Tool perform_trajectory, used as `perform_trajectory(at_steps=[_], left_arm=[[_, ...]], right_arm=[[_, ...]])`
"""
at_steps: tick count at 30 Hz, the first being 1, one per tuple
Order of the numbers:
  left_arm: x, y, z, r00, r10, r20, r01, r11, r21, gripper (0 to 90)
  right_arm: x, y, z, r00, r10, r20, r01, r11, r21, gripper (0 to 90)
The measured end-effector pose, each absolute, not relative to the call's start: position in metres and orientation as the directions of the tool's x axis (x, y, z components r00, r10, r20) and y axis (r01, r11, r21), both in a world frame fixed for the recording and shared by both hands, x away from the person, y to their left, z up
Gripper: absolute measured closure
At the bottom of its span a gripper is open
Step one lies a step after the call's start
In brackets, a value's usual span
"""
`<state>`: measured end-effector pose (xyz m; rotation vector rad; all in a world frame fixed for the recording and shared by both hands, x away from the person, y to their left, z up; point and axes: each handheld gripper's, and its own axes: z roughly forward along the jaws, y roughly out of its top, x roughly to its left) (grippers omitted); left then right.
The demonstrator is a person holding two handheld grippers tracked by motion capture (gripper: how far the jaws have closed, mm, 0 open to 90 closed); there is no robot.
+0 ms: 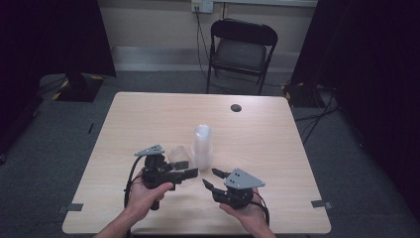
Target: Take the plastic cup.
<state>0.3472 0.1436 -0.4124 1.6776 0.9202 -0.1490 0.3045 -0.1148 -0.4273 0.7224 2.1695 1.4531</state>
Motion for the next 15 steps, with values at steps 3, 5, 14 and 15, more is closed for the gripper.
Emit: perform_trajectory(at_steps=[3,5,14,15], left_arm=[[0.3468,0.1409,-0.4154,0.677,0.476,-0.562,0.653,-0.035,0.757,36.8],[0.3466,0.14,-0.4169,0.671,0.471,-0.573,0.661,-0.029,0.75,36.8],[0.3465,0.1378,-0.4212,0.631,0.424,-0.649,0.716,0.003,0.698,36.8],[0.3467,0.1377,-0.4219,0.625,0.419,-0.659,0.722,0.011,0.692,36.8]], right_arm=[[0.3019,-0.1116,-0.4294,-0.778,0.624,-0.073,0.173,0.324,0.93,54.8],[0.3005,-0.1095,-0.4304,-0.784,0.615,-0.084,0.158,0.328,0.931,55.2],[0.2961,-0.1065,-0.431,-0.782,0.611,-0.123,0.098,0.315,0.944,58.1],[0.2959,-0.1063,-0.4308,-0.783,0.609,-0.125,0.091,0.311,0.946,58.4]])
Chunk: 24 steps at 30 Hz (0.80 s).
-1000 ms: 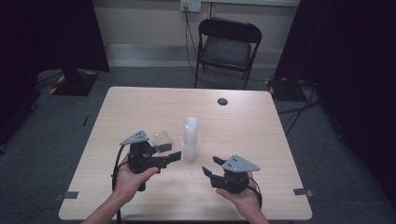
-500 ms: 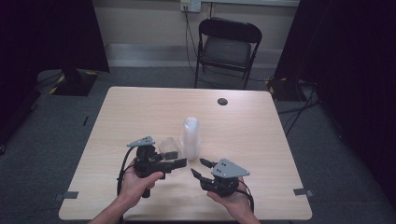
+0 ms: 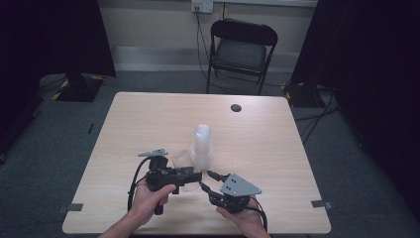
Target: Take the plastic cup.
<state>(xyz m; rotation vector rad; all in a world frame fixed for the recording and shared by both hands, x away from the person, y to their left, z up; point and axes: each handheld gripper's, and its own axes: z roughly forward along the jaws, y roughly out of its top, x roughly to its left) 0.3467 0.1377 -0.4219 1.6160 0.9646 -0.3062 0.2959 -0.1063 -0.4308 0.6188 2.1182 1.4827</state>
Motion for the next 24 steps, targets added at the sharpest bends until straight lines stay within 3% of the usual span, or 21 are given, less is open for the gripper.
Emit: perform_trajectory(at_steps=[8,24], left_arm=[[0.347,0.137,-0.423,0.579,0.359,-0.732,0.771,0.05,0.635,36.8],[0.342,0.124,-0.424,0.565,0.288,-0.773,0.798,0.045,0.6,36.5]], right_arm=[[0.294,-0.103,-0.43,-0.78,0.602,-0.172,0.026,0.306,0.952,61.8],[0.295,-0.1,-0.431,-0.763,0.615,-0.199,-0.031,0.272,0.962,65.8]])
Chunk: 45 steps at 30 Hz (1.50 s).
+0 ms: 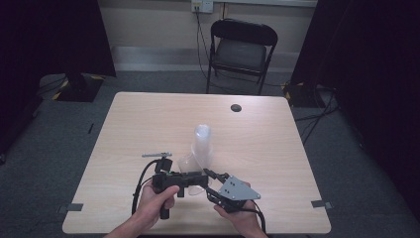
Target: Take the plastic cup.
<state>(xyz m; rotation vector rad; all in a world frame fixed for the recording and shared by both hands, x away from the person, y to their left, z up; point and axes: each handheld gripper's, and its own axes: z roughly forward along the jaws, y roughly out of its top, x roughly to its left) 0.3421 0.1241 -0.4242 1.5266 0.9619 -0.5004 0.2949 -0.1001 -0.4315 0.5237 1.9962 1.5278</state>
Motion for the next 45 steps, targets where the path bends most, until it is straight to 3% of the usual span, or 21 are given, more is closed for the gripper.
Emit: perform_trajectory(at_steps=[18,26,28,45], left_arm=[[0.338,0.115,-0.429,0.532,0.175,-0.828,0.835,0.053,0.548,35.1],[0.339,0.115,-0.43,0.554,0.193,-0.81,0.821,0.037,0.57,30.5],[0.34,0.115,-0.43,0.558,0.204,-0.804,0.816,0.04,0.576,25.7],[0.341,0.121,-0.428,0.613,0.233,-0.755,0.774,0.018,0.633,18.3]], right_arm=[[0.289,-0.098,-0.431,-0.731,0.643,-0.227,-0.118,0.208,0.971,74.6],[0.29,-0.101,-0.434,-0.739,0.639,-0.213,-0.104,0.205,0.973,83.7],[0.291,-0.102,-0.434,-0.738,0.642,-0.208,-0.099,0.201,0.975,85.5],[0.299,-0.114,-0.434,-0.715,0.677,-0.175,-0.055,0.195,0.979,88.4]])
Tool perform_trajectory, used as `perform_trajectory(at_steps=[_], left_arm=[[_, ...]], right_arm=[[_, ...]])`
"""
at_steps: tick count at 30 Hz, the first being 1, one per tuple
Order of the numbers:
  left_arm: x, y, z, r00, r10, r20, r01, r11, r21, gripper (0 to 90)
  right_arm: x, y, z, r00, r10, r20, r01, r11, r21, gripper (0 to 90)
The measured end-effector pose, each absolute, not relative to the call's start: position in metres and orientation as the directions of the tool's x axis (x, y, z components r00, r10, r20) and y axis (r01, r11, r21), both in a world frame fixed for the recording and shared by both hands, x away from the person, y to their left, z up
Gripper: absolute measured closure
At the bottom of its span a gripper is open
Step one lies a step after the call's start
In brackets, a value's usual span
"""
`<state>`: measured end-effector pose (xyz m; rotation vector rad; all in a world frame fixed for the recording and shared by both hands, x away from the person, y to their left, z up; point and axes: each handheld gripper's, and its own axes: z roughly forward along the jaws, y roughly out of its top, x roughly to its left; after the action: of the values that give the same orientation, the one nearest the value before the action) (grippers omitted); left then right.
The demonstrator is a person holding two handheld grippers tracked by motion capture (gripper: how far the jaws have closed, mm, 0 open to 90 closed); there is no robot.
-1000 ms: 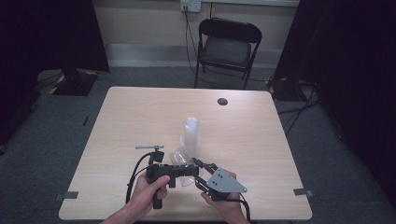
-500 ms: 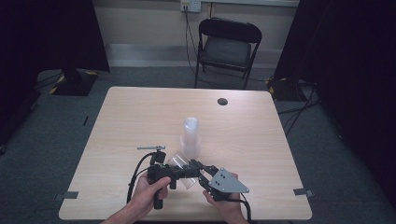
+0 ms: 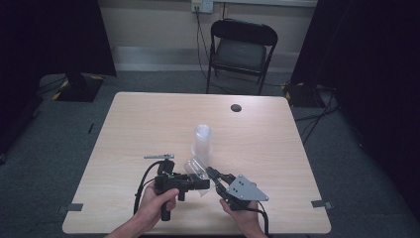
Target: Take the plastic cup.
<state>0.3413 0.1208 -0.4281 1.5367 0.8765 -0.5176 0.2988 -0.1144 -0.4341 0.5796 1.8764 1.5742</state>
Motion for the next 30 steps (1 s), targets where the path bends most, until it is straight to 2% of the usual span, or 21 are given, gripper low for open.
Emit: perform_trajectory(at_steps=[10,11,14,16,24,30], left_arm=[[0.342,0.126,-0.428,0.661,0.294,-0.69,0.725,-0.015,0.688,18.5],[0.341,0.127,-0.428,0.687,0.322,-0.652,0.697,-0.04,0.716,18.5],[0.34,0.129,-0.428,0.699,0.339,-0.629,0.681,-0.05,0.73,18.6],[0.34,0.131,-0.428,0.733,0.373,-0.569,0.637,-0.08,0.767,18.6],[0.339,0.135,-0.427,0.763,0.436,-0.478,0.57,-0.106,0.814,21.2],[0.338,0.13,-0.428,0.784,0.492,-0.378,0.503,-0.149,0.851,19.3]], right_arm=[[0.307,-0.128,-0.43,-0.695,0.713,-0.097,0.018,0.152,0.988,88.4],[0.308,-0.13,-0.429,-0.691,0.716,-0.097,0.02,0.154,0.988,88.4],[0.309,-0.134,-0.428,-0.686,0.724,-0.079,0.046,0.152,0.987,88.4],[0.31,-0.136,-0.428,-0.685,0.726,-0.068,0.065,0.154,0.986,88.4],[0.315,-0.145,-0.423,-0.689,0.724,0.015,0.179,0.15,0.972,88.5],[0.319,-0.153,-0.418,-0.68,0.729,0.074,0.255,0.141,0.957,88.9]])
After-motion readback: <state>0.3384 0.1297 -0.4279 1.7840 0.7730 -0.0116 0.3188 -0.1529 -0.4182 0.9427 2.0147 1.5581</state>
